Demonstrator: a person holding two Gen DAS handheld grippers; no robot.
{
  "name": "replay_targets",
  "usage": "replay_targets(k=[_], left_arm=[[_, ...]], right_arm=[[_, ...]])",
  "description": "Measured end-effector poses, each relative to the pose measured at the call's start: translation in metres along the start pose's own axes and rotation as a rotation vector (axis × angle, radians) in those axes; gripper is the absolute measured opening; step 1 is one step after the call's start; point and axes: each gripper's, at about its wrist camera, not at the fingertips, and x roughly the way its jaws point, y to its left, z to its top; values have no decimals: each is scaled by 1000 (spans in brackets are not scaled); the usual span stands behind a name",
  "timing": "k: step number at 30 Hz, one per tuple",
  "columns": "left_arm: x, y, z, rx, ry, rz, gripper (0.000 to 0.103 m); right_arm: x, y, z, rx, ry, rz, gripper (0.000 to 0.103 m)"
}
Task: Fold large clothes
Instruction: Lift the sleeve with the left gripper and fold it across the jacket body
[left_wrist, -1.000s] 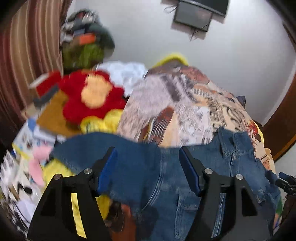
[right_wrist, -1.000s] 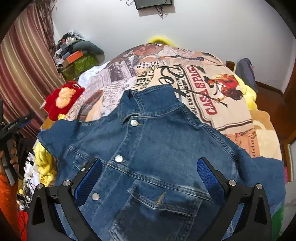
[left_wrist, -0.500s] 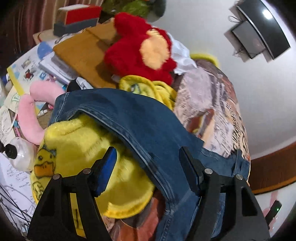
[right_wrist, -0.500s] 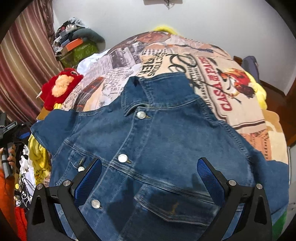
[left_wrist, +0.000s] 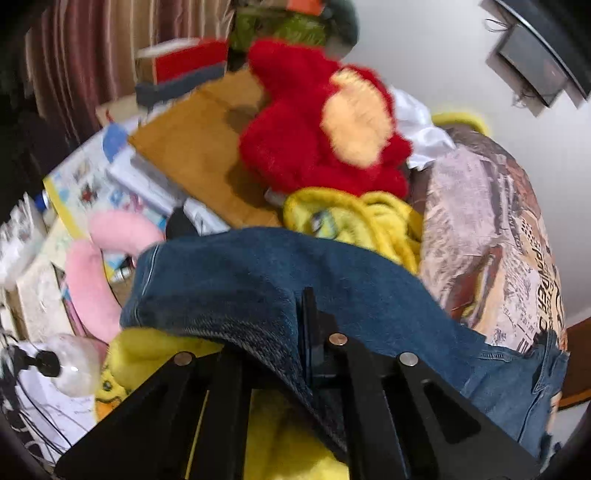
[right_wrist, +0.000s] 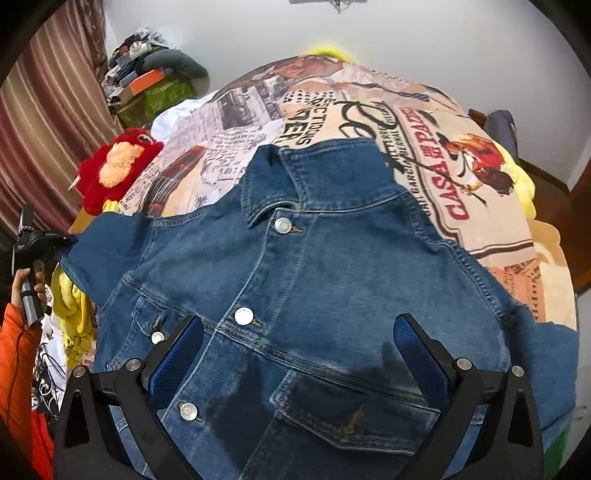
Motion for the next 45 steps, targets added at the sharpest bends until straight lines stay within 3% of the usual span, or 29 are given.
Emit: replay_targets(k=[2,7,13,17,24,26,28,33,40,45], left_arm=[[-17,-16,2,49,-42,10,5],[-75,-71,1,190,-175,-47,4],[-121,-168,-36,428,-271,-157,4],[-116,-227,-85,580,-222,-225,4],[-57,-285,-207,805,54,-304,4],[-43,-288,-232,826,132,-319,4],[-32,-292,-257,839,198,-314,17],[-41,-282,-270,843,162,-271,52],[-60,-240,-235,716,197,-347,61],[-73,-198,-191,539,168,-405,70]], right_arm=[[-4,-5,0,9,-7,-7,102],[-20,-13,0,25,-26,-3,102],[-51,-18,-5,18,-82,-4,102],[-68,-23,-11,22,-106,-3,102],[-80,-36,-29,26,-103,-9,102],[-78,-38,-35,23,-90,-12,102],[-76,-39,-41,24,-75,-13,102],[-68,-39,-48,19,-43,-11,102],[-63,-20,-43,-32,-45,-10,102],[-57,-9,-39,-53,-48,9,102]])
